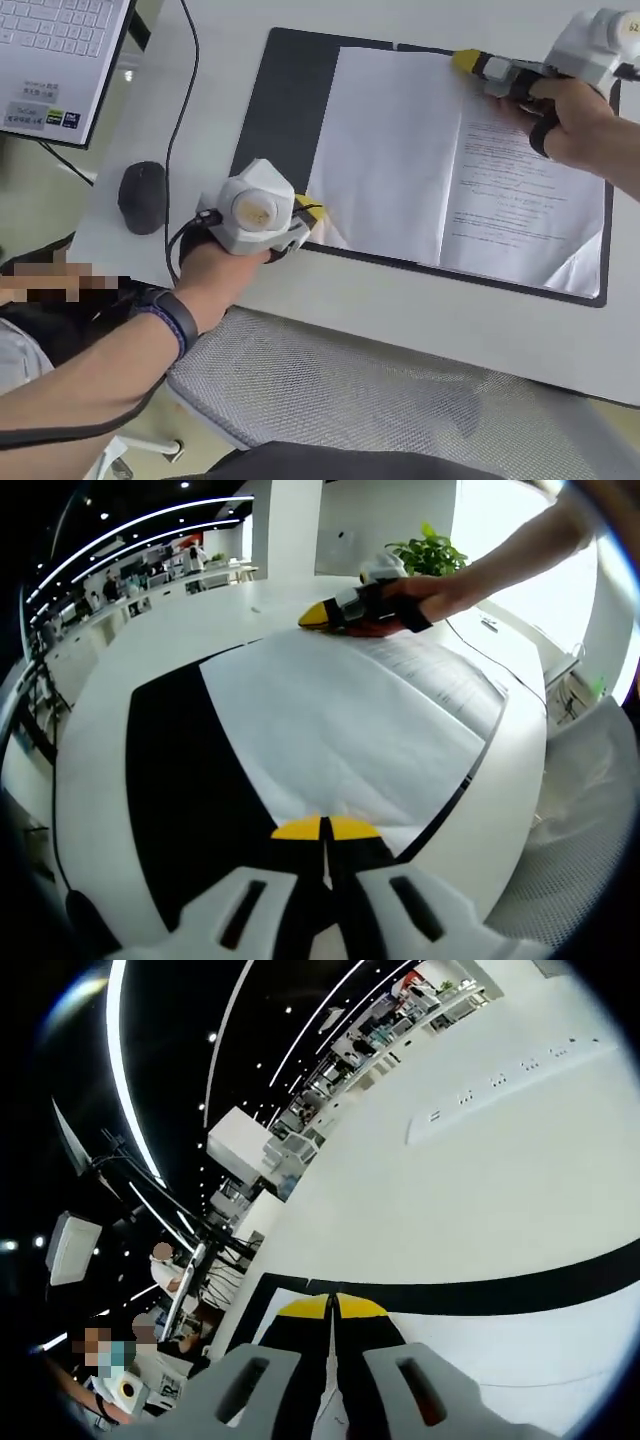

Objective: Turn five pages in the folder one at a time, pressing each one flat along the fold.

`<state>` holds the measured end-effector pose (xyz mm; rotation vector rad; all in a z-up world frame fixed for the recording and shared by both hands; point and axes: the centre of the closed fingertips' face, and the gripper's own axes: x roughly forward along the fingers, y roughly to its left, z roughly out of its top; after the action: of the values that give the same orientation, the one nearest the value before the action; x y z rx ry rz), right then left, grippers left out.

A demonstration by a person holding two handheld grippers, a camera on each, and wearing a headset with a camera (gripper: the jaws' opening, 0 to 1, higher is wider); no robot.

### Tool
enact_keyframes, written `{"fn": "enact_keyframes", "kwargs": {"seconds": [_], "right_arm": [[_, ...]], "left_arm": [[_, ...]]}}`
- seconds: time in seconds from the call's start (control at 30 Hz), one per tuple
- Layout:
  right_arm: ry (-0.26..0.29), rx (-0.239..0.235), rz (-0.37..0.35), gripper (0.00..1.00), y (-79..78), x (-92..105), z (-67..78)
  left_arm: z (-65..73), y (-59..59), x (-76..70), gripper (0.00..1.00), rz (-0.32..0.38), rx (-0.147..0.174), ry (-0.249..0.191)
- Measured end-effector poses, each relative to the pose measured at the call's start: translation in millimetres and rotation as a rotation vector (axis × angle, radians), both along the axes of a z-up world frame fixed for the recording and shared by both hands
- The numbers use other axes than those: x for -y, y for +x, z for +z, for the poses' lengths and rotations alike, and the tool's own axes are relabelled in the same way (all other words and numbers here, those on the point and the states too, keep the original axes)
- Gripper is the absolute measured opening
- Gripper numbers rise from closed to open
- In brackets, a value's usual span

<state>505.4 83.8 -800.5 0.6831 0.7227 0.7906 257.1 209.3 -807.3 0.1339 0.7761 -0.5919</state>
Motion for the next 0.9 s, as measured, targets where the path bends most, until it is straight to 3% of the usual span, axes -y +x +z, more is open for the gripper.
{"fn": "enact_keyframes", "kwargs": {"seconds": [0.2, 0.37, 0.63, 0.87, 0.9], "right_arm": [[0.006, 0.009, -0.013, 0.00, -1.9, -2.1, 2.9], [-0.010, 0.027, 0.026, 0.00, -18.1, -2.0, 4.1], [-0.019, 0.049, 0.144, 0.00, -71.6, -1.1, 6.8], [-0.033, 0.066, 0.227, 0.00, -103.3, 2.2, 5.0], [-0.029, 0.069, 0.277, 0.00, -121.0, -0.2, 4.9]], "left_arm": [[-0.5, 0.5, -0.4, 0.00, 0.002, -0.003, -0.005], [-0.6, 0.7, -0.4, 0.00, 0.006, -0.003, -0.010], [-1.4, 1.1, -0.6, 0.00, 0.019, -0.001, -0.024], [-1.7, 1.1, -0.3, 0.00, 0.010, 0.000, -0.023], [-1.6, 1.0, -0.2, 0.00, 0.010, 0.000, -0.024]]}}
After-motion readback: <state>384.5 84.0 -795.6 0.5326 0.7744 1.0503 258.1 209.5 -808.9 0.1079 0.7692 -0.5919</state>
